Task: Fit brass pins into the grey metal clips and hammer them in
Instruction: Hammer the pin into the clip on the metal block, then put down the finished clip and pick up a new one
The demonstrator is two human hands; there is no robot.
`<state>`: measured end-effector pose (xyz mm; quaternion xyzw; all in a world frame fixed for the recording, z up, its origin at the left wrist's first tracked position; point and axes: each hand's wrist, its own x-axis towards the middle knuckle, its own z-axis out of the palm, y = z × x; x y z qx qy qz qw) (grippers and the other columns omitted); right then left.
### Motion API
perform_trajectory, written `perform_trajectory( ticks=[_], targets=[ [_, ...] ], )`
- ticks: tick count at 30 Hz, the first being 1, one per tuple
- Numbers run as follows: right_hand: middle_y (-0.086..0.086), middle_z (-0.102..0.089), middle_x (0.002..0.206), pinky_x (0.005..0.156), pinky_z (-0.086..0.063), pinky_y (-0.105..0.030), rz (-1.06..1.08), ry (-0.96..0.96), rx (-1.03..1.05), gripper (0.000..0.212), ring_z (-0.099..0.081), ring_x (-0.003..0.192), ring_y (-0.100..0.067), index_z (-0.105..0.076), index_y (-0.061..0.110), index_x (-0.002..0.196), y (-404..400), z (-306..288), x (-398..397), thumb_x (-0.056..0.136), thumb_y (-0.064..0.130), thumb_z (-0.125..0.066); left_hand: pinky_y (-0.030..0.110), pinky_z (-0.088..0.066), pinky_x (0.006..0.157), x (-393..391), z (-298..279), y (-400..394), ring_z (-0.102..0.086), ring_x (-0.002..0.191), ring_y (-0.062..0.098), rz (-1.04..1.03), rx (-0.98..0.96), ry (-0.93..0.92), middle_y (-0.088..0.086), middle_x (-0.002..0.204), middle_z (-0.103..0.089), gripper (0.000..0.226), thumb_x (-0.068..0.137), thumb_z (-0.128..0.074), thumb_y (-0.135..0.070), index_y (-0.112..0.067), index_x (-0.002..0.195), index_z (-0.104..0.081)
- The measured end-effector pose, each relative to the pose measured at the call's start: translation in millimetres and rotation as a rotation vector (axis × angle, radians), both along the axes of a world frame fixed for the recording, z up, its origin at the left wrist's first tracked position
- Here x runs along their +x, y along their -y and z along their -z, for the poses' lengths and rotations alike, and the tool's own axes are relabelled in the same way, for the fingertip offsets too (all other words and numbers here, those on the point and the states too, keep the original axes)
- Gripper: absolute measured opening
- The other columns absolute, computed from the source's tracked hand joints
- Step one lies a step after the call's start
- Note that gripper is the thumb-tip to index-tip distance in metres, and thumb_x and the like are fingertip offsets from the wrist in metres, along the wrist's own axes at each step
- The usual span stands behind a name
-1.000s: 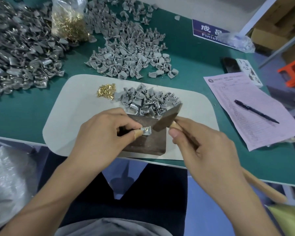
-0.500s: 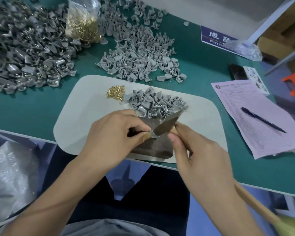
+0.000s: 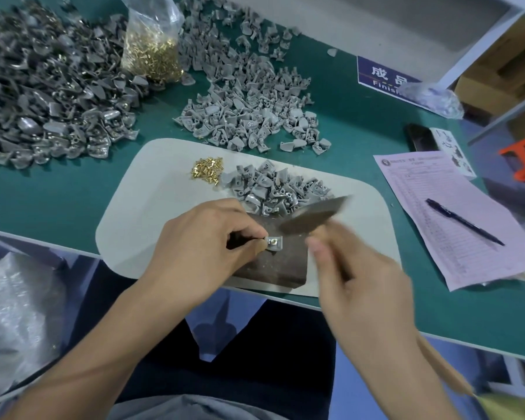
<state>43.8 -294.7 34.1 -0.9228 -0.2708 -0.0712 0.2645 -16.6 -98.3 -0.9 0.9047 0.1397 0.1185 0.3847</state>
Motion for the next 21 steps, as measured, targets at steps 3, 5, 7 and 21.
perform_trajectory(
  ticks=[3,5,7,21],
  targets=[
    [0.018,-0.066,0.074,0.052,-0.049,-0.031,-0.055,0.000,-0.158,0.025,-0.055,0.063,-0.011,-0.054,0.047,0.121,2.7,-1.4,2.9,0.098,0.055,-0.048,0.027,-0.048,0.063,0.9,-0.4,0.8,-0.054,0.086,-0.004,0.004,0.025,0.010,-0.023,0.093,-0.063,0.005,0.083,-0.075,-0.045,-0.044,0.086,-0.072],
    [0.024,-0.063,0.075,0.053,-0.044,-0.022,0.008,-0.002,-0.117,0.026,-0.052,0.061,-0.001,-0.054,0.048,0.120,7.7,-2.6,10.6,0.098,0.058,-0.046,0.026,-0.048,0.063,1.5,0.1,0.2,-0.054,0.088,-0.004,0.005,0.031,0.015,-0.023,0.094,-0.063,0.004,0.083,-0.074,-0.046,-0.044,0.086,-0.072],
    [0.022,-0.059,0.075,0.054,-0.037,-0.022,0.118,-0.008,-0.100,0.028,-0.051,0.065,0.000,-0.056,0.044,0.121,13.1,4.5,20.3,0.102,0.055,-0.039,0.026,-0.048,0.064,1.4,2.4,0.3,-0.055,0.089,-0.003,0.006,0.008,0.020,-0.023,0.094,-0.064,0.004,0.083,-0.073,-0.046,-0.044,0.085,-0.073],
    [-0.002,-0.063,0.112,0.094,-0.046,-0.050,0.203,0.027,0.000,0.026,-0.055,0.108,-0.030,-0.074,0.025,0.122,4.0,38.1,20.8,0.100,0.028,-0.060,0.007,-0.034,0.057,-7.3,8.1,-5.4,-0.046,0.057,0.003,-0.082,-0.469,0.262,-0.016,0.083,-0.065,0.013,0.086,-0.076,-0.024,-0.036,0.081,-0.075]
  ],
)
